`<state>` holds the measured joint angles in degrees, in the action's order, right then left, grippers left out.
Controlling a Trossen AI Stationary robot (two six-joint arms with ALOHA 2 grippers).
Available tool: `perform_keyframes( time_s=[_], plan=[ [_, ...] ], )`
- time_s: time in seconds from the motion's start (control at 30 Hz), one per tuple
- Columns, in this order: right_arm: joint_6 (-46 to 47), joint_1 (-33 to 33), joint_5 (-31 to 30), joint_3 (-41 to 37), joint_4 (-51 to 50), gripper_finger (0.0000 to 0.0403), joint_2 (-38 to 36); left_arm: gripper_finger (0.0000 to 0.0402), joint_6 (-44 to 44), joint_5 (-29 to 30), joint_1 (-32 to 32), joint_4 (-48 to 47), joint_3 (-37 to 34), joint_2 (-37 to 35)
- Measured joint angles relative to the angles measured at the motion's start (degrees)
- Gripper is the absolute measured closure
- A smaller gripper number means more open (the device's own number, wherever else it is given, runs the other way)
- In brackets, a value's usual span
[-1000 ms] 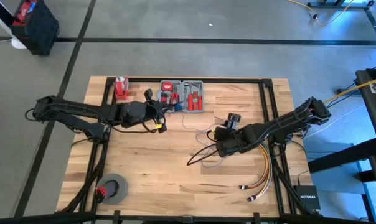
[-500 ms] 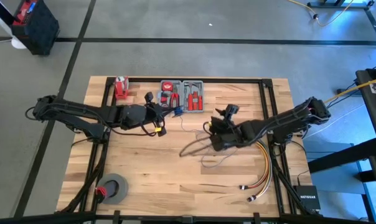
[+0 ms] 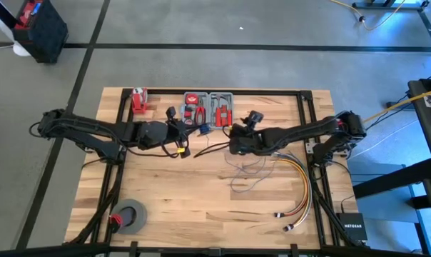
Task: Coil cords
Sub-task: Uncoil the blue wire from the spool
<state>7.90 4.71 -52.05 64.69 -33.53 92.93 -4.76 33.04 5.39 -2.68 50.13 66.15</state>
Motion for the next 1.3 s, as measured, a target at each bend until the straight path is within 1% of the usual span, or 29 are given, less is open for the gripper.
perform_keyframes(
  time_s=[0.07, 0.1, 0.17, 0.23, 0.33, 0.37, 0.47, 0.53, 0.57, 0.63, 0.73, 0.83, 0.9, 1.0, 1.07, 1.2, 1.27, 1.3],
  plan=[
    [-4.5, 0.0, 3.3, -0.7, 6.2, 0.0204, -0.1, 0.0402, -0.1, 0.0, 0.0, 0.0, 0.0, 0.0],
    [-7.4, 0.0, 6.2, -1.8, 10.9, 0.0204, -0.5, 0.0402, 0.0, 0.0, 0.0, -0.1, 0.0, 0.0],
    [-13.5, -0.5, 12.2, -5.3, 20.7, 0.0204, -1.5, 0.0402, 0.2, 0.0, 0.0, -0.8, 0.0, 0.0],
    [-17.6, -1.5, 18.5, -9.5, 30.2, 0.0204, -2.9, 0.0402, 0.3, 0.0, 0.0, -1.5, 0.0, 0.0],
    [-22.5, -5.2, 28.7, -14.4, 41.7, 0.0204, -4.7, 0.0402, 0.3, 0.0, 0.0, -1.4, 0.0, 0.0],
    [-22.8, -6.5, 32.2, -15.4, 45.6, 0.0204, -4.9, 0.0402, 0.3, 0.0, 0.0, -1.3, 0.0, 0.0],
    [-19.8, -9.4, 42.6, -17.1, 56.5, 0.0204, -4.9, 0.0402, 0.3, 0.0, 0.0, -0.8, 0.0, 0.0],
    [-17.2, -10.4, 48.8, -17.1, 61.7, 0.0204, -3.8, 0.0402, 0.2, 0.0, 0.0, 0.3, 0.0, 0.0],
    [-16.5, -10.5, 51.1, -17.1, 62.7, 0.0204, -3.0, 0.0402, 0.1, 0.0, 0.0, 1.1, 0.0, 0.0],
    [-15.9, -10.4, 52.8, -17.3, 63.1, 0.0204, -1.4, 0.0402, -0.2, -1.4, 0.0, 2.1, 0.0, 0.5],
    [-15.9, -10.0, 52.6, -17.1, 63.9, 0.0204, -0.6, 0.0402, -1.2, -5.4, 0.0, 2.5, 0.0, 1.5],
    [-15.9, -10.0, 51.3, -16.9, 65.3, 0.0212, -0.5, 0.0402, -1.6, -6.1, 0.0, 3.6, 0.0, 2.5],
    [-15.9, -10.0, 51.8, -16.9, 66.4, 0.0227, -0.4, 0.0402, -2.0, -6.1, 0.0, 4.6, 0.0, 3.0],
    [-16.6, -10.0, 52.1, -16.9, 66.7, 0.0257, -0.5, 0.0402, -2.8, -6.1, 0.0, 5.7, 0.0, 3.7],
    [-17.5, -10.0, 51.0, -16.9, 65.3, 0.0283, -0.5, 0.0402, -2.8, -6.1, 0.0, 5.3, 0.0, 3.7],
    [-18.7, -10.0, 49.8, -16.9, 64.6, 0.0352, -0.4, 0.0402, -2.9, -6.1, 0.0, 5.2, 0.0, 3.7],
    [-19.1, -10.0, 51.8, -16.9, 65.0, 0.0387, -0.4, 0.0402, -3.2, -6.1, 0.0, 5.2, 0.0, 3.7],
    [-19.7, -10.0, 53.2, -16.9, 65.4, 0.0393, -0.4, 0.0402, -3.2, -6.1, 0.0, 5.2, 0.0, 3.7]
  ],
)
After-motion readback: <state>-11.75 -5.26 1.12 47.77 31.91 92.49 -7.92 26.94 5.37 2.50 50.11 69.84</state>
